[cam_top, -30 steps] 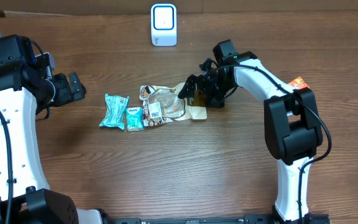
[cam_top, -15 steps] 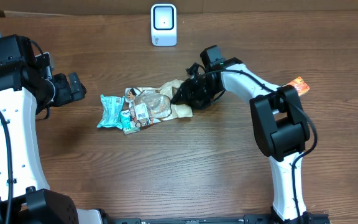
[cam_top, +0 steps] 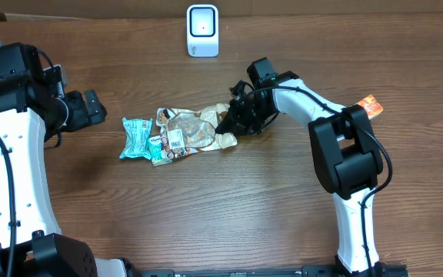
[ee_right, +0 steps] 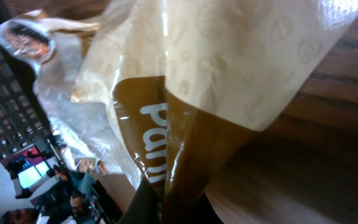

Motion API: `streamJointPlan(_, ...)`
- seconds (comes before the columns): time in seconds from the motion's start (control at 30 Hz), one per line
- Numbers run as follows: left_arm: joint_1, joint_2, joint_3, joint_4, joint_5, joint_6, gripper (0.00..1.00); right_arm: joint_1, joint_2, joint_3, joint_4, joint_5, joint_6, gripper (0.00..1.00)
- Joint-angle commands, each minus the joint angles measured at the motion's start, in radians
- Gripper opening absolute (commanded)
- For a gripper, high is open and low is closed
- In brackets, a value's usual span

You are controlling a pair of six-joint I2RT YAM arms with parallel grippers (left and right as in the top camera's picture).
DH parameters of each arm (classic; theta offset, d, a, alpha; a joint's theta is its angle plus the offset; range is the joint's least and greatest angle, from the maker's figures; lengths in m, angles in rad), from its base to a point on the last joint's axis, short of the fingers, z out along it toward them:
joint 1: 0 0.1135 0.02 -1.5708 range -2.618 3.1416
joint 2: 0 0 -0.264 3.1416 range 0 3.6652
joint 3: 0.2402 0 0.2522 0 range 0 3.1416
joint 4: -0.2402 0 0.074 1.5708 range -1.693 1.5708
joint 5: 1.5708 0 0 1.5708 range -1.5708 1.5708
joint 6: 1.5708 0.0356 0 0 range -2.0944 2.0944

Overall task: Scan the item barcode
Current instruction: 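Lift the bread bag up toward the scanner with the right gripper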

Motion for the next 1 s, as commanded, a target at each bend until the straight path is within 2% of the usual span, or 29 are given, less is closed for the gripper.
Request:
streamJointPlan(0.0,-0.006,-0.008,0.004,0.001,0.003,0.003,1.00,-0.027,-0.131,0.016,0.002,-0.045,-0.048,0.04)
streamJointPlan(0.17,-0.006,-0.008,0.004,0.001,0.003,0.003,1.00,-0.066,-0.261,0.016,0.000,-0.147,-0.070,0.04)
streamJointPlan(0.33,-0.006,-0.008,0.004,0.001,0.003,0.003,1.00,-0.119,-0.373,0.016,-0.006,-0.151,-0.069,0.04)
streamJointPlan(0.73,-0.006,-0.008,0.004,0.001,0.003,0.003,1.00,-0.207,-0.629,0.016,-0.031,0.122,-0.007,0.04)
streamJointPlan(0.97,-0.006,-0.008,0.004,0.001,0.003,0.003,1.00,-0.207,-0.728,0.016,-0.040,0.164,0.045,0.04)
